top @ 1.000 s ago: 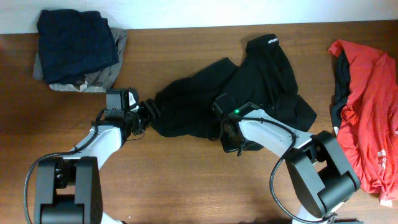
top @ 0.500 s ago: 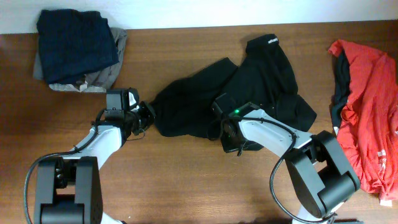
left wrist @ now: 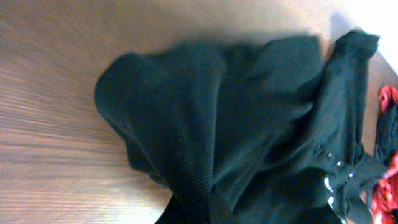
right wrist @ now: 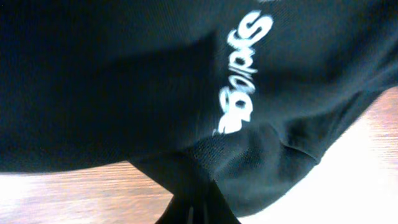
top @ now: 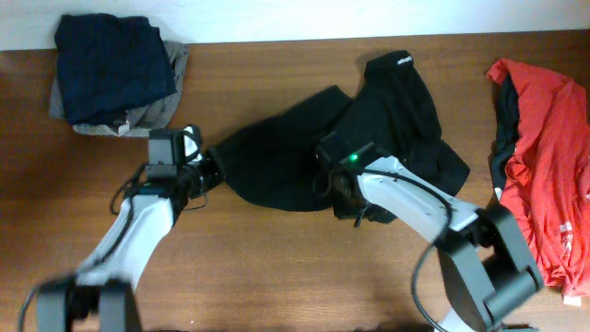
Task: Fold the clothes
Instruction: 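Lift the shirt with both grippers and stretch it apart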
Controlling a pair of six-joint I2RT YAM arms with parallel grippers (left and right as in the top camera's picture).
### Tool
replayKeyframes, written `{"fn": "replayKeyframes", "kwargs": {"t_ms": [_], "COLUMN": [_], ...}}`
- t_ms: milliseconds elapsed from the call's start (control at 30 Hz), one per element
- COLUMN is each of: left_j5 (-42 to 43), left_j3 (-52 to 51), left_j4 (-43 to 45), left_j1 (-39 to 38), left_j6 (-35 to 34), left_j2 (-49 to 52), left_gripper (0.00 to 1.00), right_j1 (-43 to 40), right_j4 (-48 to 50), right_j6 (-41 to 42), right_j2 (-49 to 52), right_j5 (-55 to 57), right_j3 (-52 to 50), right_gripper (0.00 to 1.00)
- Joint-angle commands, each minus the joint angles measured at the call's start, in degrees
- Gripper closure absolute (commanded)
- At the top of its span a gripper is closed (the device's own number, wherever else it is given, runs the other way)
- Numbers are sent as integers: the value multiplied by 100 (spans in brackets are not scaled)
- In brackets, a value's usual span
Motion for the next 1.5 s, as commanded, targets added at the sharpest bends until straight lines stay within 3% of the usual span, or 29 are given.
{"fn": "replayKeyframes", "kwargs": {"t_ms": [0, 167, 500, 700, 1100, 1467], "left_j5": [-1121, -1703, -1784, -1792, -1777, -1722], "left_j3": [48, 48, 140, 868, 2942, 3263], "left_j4": [-369, -841, -1078, -1519, -2562, -2634], "left_j1": [4, 4, 4, 4, 4, 4], "left_j6": [509, 568, 796, 1069, 1285, 1167], "left_j2": [-1029, -2015, -3475, -4151, -4297, -3928], "left_gripper": [99, 99, 99, 99, 99, 98], "right_j1": [33, 33, 33, 39, 39, 37], "right_j4": [-96, -302, -1558, -1910, -2555, -2498], "right_j6": [234, 289, 553, 428, 334, 334], "right_j2": [-566, -1023, -1978, -2446, -2710, -2673], "right_j5": [197, 282, 988, 1104, 1617, 1781], "right_j3": [372, 669, 1908, 2815, 4496, 5154], "right_gripper": [96, 96, 96, 96, 96, 96]}}
